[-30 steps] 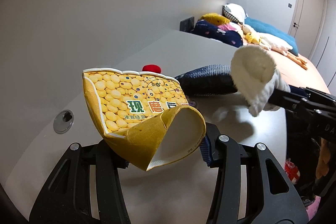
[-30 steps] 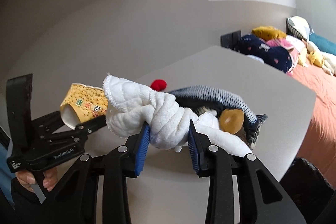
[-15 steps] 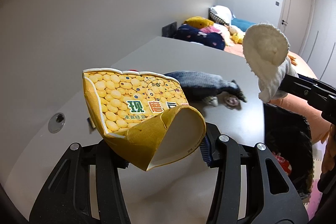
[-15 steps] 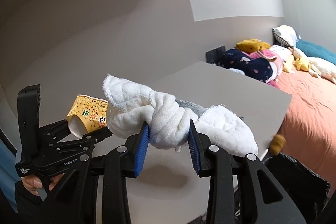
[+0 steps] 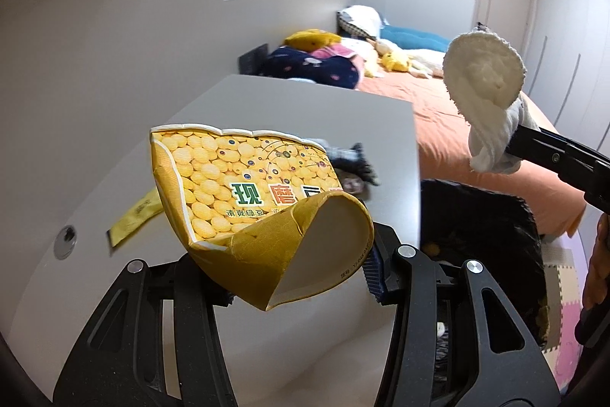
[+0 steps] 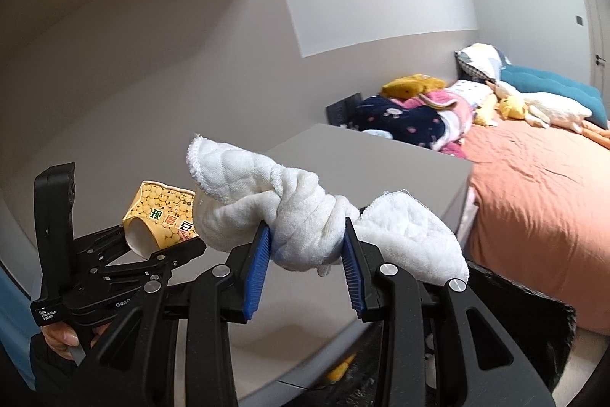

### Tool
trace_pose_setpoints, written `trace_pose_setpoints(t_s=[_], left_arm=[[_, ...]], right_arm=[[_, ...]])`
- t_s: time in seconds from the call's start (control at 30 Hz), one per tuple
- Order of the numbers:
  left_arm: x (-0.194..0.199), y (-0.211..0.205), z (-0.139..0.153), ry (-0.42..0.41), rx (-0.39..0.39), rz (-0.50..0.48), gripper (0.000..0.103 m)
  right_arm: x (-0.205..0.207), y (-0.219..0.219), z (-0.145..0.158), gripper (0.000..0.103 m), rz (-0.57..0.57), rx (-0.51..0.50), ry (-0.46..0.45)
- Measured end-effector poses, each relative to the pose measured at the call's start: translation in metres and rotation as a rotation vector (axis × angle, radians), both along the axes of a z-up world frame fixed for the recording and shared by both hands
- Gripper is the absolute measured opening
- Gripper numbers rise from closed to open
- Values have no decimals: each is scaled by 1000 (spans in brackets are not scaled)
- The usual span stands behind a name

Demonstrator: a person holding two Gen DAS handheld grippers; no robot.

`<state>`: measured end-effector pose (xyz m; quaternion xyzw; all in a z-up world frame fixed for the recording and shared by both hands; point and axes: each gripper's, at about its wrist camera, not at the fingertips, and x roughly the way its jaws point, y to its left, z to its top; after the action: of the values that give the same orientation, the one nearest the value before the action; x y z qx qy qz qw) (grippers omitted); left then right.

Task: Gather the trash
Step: 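Carry the paper cup and white cloth over the black bin and open both tools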

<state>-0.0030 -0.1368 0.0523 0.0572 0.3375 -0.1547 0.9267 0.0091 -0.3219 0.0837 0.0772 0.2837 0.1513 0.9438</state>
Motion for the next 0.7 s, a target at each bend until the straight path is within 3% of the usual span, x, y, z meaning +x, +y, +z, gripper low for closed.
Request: trace_pose_setpoints(t_s=[0.7], left_arm=[[-5, -96, -5, 14, 5, -201, 49]], right_arm=[[-35, -78, -2, 38, -187, -33, -12]])
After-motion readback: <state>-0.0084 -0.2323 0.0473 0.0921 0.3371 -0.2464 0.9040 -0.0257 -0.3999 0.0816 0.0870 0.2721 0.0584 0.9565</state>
